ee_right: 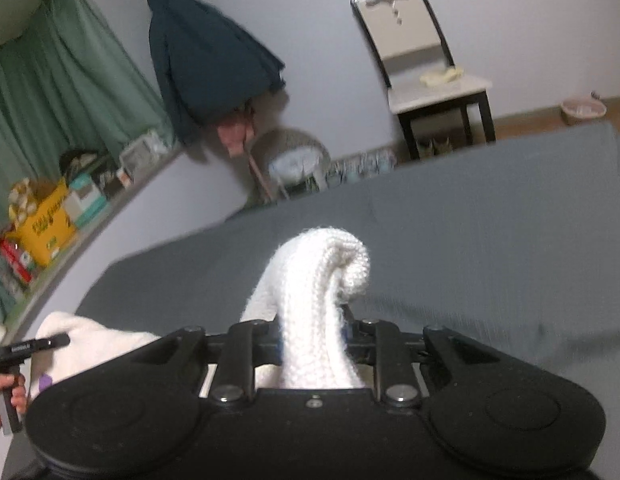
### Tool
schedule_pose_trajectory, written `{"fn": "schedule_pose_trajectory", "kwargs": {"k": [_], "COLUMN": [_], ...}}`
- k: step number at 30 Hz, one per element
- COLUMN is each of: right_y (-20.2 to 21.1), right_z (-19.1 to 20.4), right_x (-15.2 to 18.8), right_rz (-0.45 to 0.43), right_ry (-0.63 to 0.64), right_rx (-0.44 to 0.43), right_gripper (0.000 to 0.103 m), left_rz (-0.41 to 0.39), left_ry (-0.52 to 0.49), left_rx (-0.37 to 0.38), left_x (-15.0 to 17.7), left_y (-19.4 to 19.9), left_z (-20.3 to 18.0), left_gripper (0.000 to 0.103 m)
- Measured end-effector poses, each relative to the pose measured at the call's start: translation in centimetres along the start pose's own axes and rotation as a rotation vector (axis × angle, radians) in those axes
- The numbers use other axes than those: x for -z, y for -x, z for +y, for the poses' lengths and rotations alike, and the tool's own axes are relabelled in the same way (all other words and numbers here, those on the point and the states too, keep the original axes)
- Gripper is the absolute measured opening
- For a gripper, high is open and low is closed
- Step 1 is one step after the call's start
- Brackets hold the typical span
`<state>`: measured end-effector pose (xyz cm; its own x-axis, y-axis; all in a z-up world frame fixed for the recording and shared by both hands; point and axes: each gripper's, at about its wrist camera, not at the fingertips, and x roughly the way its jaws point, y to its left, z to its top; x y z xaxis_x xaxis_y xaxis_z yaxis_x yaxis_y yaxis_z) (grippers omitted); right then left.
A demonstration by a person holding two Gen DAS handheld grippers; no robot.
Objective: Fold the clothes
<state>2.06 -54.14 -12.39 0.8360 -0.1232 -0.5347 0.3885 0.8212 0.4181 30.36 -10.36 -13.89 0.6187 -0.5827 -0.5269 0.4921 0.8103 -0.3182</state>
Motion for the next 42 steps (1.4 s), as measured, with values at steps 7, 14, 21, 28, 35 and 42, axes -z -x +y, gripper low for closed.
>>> {"fn": "schedule_pose_trajectory", "kwargs": {"k": [7,14,21,28,35,42], "right_y": [-5.6,-14.1,-8.2,0.7,0.0,-0.4], "right_z": [-2.8,-7.7,-11.2,-13.0,-12.6,-11.8], "right_x": [-4.9,-1.4,2.3,7.6,10.0,10.8], "right_rz": [-0.055,0.084,-0.045,-0.129,-0.095,-0.07], "right_ry": [-0.056,-0.156,-0.259,-0.463,-0.536,-0.495], "right_rx": [0.062,0.21,0.209,0.111,0.128,0.143], "right_gripper": [0.021,0.052,0.09,0.09,0.075,0.066], "left_rz": [-0.058,0.212,0.122,0.042,-0.021,-0.181], "left_ry": [0.048,0.109,0.43,0.546,0.629,0.475], "left_rx": [-0.056,-0.213,-0.108,0.036,-0.037,-0.057], "left_x": [-3.3,0.1,2.6,7.9,11.8,12.9], "left_y": [-9.3,-18.0,-10.7,-1.8,-1.9,-2.1], "left_z": [-0.2,2.2,8.1,7.7,7.3,5.7], "left_gripper": [0.025,0.079,0.102,0.102,0.102,0.099]}}
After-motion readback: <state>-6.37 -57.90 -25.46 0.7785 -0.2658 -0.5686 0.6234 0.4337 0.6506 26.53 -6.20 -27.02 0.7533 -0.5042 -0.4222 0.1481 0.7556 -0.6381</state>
